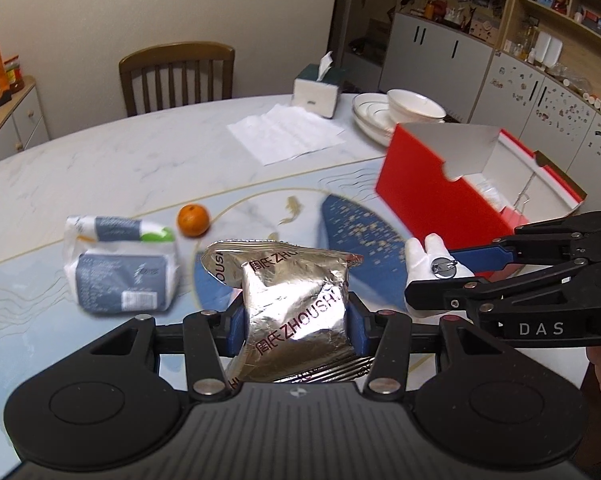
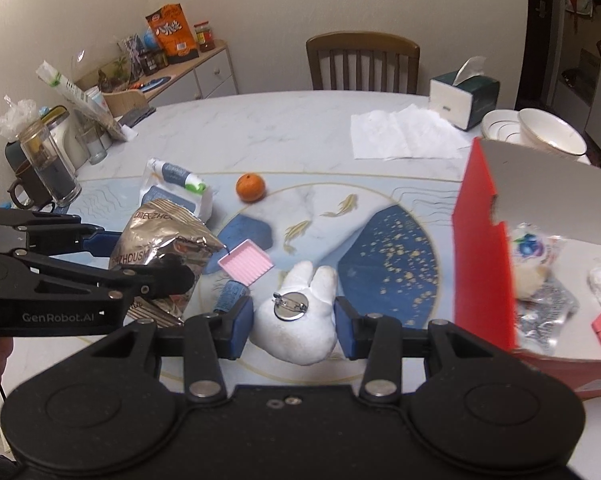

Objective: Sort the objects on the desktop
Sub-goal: 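Carry the snack bag and plush toy into the red box and open both tools, then withdraw both tools from the box back over the table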

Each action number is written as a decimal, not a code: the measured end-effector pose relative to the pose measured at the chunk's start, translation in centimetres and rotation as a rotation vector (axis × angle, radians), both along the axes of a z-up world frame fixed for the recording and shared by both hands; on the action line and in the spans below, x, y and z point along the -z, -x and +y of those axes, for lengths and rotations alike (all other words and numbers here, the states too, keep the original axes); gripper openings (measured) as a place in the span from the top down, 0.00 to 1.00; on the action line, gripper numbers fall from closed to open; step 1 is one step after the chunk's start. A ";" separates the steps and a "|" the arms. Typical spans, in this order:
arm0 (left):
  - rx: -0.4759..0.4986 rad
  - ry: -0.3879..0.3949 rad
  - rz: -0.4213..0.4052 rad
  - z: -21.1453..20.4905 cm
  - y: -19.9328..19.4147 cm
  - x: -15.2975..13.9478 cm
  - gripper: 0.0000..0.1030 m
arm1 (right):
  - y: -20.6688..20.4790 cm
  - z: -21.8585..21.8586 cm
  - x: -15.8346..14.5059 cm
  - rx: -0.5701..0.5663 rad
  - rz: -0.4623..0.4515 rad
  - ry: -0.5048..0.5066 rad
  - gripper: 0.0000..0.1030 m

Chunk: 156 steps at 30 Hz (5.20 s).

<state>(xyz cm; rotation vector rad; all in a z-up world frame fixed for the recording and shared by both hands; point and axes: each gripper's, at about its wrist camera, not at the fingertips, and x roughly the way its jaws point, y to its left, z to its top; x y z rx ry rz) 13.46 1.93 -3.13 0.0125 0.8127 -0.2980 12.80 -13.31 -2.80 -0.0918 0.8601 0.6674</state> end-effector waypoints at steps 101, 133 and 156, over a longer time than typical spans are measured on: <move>0.298 -0.155 0.133 -28.7 -11.3 3.3 0.46 | -13.8 -22.9 4.0 -0.055 -0.009 0.184 0.45; 0.216 -0.004 -0.023 -23.1 -6.9 -1.2 0.15 | -9.5 -22.9 -1.3 0.021 -0.100 0.016 0.33; 0.151 0.053 -0.123 -10.4 -3.6 -3.9 0.02 | -4.9 -11.9 -3.6 0.018 -0.111 -0.017 0.31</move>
